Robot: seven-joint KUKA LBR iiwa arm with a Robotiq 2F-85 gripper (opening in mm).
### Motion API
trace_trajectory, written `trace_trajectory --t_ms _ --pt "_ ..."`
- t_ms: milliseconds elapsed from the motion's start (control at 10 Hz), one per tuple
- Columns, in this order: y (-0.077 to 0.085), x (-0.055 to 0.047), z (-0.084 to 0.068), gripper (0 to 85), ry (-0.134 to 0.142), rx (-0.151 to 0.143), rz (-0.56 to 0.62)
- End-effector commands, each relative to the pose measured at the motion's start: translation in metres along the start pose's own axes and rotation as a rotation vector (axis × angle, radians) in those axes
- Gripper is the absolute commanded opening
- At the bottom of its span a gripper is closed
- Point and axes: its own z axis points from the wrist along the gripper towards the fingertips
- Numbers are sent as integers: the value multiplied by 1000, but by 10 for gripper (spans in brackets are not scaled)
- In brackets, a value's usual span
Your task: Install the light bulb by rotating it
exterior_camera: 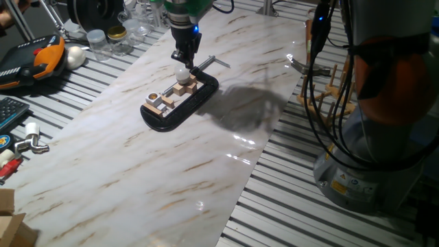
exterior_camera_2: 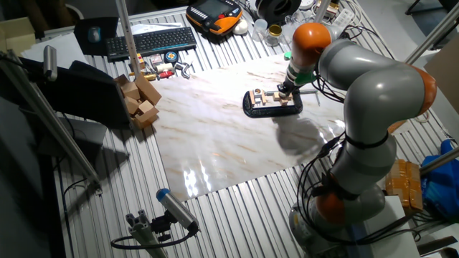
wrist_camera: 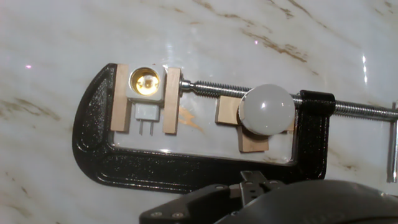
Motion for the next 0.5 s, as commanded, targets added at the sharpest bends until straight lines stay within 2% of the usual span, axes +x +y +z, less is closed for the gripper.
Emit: trace_trajectory --t_ms 0,100,300,400 --pt "0 0 0 0 5 1 -10" --pt "0 0 0 170 1 -6 6" --pt "-1 -1 -1 170 2 -2 -5" --pt "-3 -3 -1 340 1 3 -15"
